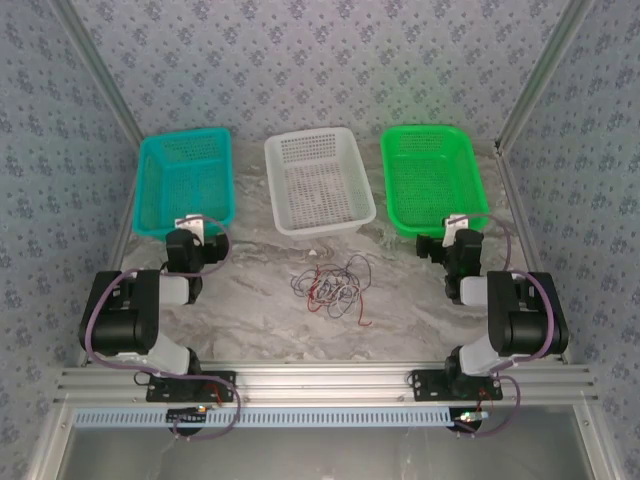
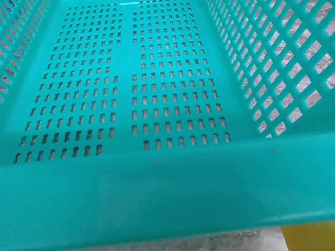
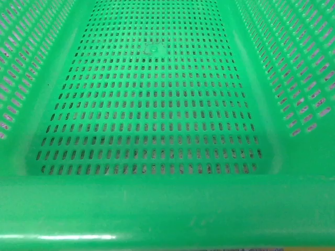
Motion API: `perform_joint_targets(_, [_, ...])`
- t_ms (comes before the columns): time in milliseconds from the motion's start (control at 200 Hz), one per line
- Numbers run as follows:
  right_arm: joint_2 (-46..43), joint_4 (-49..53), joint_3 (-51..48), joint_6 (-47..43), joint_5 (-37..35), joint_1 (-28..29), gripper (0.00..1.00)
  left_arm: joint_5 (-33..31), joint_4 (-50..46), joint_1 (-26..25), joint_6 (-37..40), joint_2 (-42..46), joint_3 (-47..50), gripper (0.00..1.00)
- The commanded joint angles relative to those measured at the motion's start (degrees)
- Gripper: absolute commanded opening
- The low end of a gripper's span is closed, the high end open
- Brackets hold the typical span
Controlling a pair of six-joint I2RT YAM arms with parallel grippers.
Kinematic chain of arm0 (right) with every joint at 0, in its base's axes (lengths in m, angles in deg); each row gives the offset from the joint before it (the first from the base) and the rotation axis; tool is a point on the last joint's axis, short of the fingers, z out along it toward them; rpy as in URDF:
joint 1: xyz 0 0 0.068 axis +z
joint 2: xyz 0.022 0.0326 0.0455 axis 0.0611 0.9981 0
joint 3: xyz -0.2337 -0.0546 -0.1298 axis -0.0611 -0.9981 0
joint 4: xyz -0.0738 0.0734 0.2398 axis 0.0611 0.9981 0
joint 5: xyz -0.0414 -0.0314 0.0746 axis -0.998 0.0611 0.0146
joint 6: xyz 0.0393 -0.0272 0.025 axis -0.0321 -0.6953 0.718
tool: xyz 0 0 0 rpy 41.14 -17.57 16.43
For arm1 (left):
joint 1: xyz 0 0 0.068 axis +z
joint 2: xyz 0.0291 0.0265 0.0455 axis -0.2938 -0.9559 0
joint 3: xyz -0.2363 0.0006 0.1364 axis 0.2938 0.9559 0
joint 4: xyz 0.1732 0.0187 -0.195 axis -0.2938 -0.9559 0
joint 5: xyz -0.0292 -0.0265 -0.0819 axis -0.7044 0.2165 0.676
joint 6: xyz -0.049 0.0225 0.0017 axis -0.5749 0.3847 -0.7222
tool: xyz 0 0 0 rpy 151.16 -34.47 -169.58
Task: Untangle the cables
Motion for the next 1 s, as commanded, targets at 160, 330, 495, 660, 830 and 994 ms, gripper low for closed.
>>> perform_joint_targets(160, [0.8, -2.8, 1.8, 1.0, -0.8, 0.2, 1.0, -0.8, 3.2, 0.6, -0.8, -0.4, -2.0, 1.0])
perform_joint_targets(330, [0.8, -2.7, 1.7, 1.0, -0.8, 0.2, 1.0, -0.8, 3.2, 0.6, -0.8, -0.5, -2.0, 0.99])
perform_joint_targets(495, [0.8, -2.7, 1.7, 1.1, -0.5, 0.2, 1.0, -0.8, 3.2, 0.6, -0.8, -0.4, -2.0, 1.0])
perform_joint_targets(660, [0.7, -2.8, 1.7, 1.2, -0.1, -0.1, 1.0, -0.7, 3.2, 0.6, -0.7, -0.4, -2.0, 0.99])
perform_joint_targets(830, [0.2, -1.9, 2.0, 0.8, 0.7, 0.0, 1.0, -0.8, 3.2, 0.5, -0.7, -0.4, -1.9, 0.99])
perform_joint_targets(994, [-2.4, 4.7, 4.6, 0.1, 1.1, 0.4, 1.0, 1.5, 0.1, 0.6, 0.3, 0.7, -3.3, 0.99])
